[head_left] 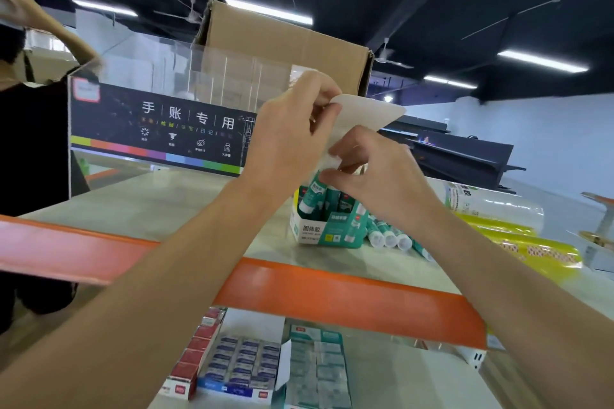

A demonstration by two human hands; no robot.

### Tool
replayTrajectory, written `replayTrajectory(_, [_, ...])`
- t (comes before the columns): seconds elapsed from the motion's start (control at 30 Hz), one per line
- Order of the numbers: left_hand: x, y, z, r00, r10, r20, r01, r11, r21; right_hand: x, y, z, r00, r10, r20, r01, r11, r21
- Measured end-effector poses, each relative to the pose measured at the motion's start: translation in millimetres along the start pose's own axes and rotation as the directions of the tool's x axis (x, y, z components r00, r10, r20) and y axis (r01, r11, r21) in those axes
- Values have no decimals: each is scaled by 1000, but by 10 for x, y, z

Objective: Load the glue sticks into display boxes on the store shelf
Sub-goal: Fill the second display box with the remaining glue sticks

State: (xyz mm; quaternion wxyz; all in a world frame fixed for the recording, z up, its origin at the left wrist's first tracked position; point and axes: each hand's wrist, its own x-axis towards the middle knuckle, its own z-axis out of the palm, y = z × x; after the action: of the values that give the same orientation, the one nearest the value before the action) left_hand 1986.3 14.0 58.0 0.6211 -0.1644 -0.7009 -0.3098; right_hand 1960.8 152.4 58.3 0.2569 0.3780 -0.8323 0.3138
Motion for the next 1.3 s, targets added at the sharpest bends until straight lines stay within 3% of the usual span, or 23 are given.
replayTrajectory(0.23, [-12,2,-11,998,53,-18,-53,998,30,33,-5,150,997,24,70,-19,997,-70])
replayTrajectory(0.47, [-13,6,-13,997,72,-18,-72,996,45,78,13,221,997,62,51,-57,993,-101])
replayTrajectory(0.8, [-17,13,-27,999,36,-25,-35,999,24,66,69,279,988,-149,51,155,974,-163])
replayTrajectory(1.0, [-25,13,-13,999,50,-8,-50,998,37,13,67,171,977,-130,169,171,951,-257])
replayTrajectory(1.07, [-29,15,-8,999,52,16,-53,997,50,-17,113,137,981,-140,138,169,959,-227])
replayTrajectory(1.2, [-39,14,-5,993,91,73,-102,981,166,-126,225,41,997,-53,-63,48,995,-93])
replayTrajectory(1.3, [-35,17,-1,990,90,106,-113,966,232,-149,292,-30,996,28,-88,-37,994,-102])
